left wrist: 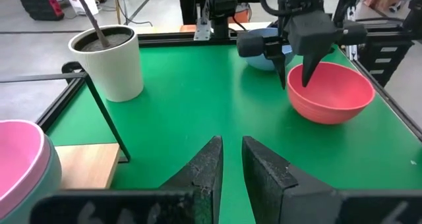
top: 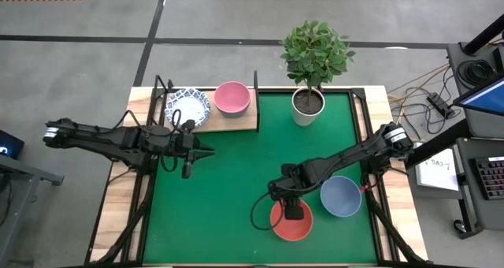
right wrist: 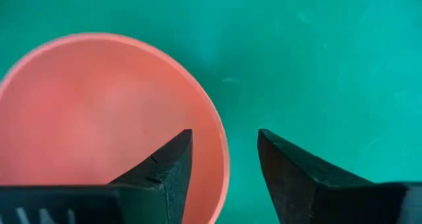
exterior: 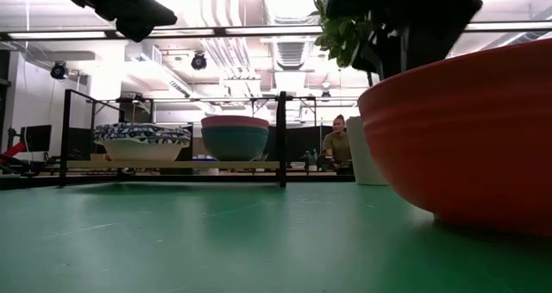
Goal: Place and stack bowls onto a shelf
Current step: Stack the orange bowl on top of the pink bowl, then stack the blue bowl on top of the orange bowl
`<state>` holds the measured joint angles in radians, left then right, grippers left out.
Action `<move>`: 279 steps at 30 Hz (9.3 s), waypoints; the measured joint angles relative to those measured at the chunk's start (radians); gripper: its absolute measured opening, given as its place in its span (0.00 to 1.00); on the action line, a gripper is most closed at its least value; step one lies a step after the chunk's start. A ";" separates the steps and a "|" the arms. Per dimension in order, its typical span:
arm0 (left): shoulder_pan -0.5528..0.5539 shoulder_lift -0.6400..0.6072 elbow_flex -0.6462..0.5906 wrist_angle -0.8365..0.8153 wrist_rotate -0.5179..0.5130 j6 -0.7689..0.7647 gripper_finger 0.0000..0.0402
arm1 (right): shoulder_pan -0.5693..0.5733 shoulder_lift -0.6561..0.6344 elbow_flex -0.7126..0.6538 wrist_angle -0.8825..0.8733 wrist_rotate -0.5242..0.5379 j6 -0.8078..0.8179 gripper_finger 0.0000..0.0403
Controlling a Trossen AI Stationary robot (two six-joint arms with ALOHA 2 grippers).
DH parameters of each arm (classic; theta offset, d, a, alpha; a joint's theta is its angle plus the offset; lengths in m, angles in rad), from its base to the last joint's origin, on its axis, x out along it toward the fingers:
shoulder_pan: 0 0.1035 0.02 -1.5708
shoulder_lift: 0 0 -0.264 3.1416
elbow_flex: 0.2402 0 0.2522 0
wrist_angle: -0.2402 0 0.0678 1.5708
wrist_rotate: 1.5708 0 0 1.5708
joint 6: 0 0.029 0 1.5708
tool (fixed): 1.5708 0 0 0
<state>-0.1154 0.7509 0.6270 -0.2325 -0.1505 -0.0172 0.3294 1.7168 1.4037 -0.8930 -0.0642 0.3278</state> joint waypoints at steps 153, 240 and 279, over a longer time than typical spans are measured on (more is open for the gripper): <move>-0.005 -0.439 -0.072 -0.078 -0.113 -0.006 0.10 | -0.677 0.616 0.718 0.829 0.537 -0.328 0.03; -0.005 -0.439 -0.072 -0.098 -0.112 0.004 0.10 | -0.616 0.559 0.505 1.168 0.388 -0.238 0.02; -0.005 -0.438 -0.073 -0.105 -0.113 0.004 0.10 | -0.105 0.138 0.505 -0.654 0.113 0.812 0.05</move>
<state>-0.1203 0.3134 0.5538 -0.3378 -0.2630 -0.0128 0.2247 1.8553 1.9083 -1.5465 0.0490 1.1398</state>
